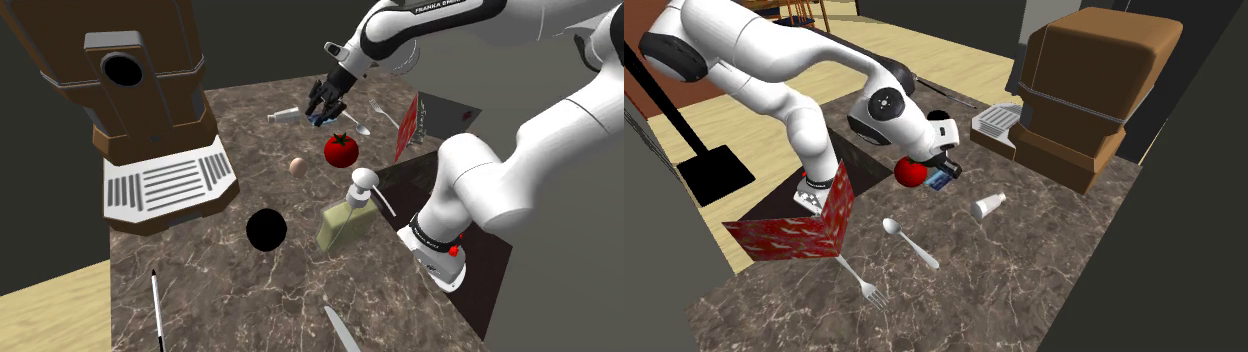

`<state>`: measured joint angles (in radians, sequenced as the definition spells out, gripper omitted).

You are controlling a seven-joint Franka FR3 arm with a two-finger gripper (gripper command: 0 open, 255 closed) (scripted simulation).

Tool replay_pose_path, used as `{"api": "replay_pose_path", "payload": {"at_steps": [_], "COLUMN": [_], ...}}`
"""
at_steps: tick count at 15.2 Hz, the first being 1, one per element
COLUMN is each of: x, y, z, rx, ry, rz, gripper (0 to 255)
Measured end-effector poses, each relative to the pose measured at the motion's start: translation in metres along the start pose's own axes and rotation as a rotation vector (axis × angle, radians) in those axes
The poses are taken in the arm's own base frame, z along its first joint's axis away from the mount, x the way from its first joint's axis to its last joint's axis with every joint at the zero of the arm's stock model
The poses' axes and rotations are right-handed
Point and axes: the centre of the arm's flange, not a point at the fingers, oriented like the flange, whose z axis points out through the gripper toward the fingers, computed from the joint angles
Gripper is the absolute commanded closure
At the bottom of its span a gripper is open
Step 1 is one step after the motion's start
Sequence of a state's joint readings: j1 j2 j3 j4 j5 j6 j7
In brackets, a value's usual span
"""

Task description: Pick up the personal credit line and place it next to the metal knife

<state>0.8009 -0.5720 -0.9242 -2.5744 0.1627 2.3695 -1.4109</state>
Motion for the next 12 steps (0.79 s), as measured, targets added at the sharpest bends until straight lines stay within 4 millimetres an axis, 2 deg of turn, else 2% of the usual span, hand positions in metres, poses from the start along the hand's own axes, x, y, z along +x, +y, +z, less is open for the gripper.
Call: {"api": "replay_pose_path", "payload": {"at_steps": [12], "x": [0.07], "y": [-0.135], "z": [0.05], "rx": [0.0], "ry": [-0.001], "rz": [-0.001], "gripper": [255]}}
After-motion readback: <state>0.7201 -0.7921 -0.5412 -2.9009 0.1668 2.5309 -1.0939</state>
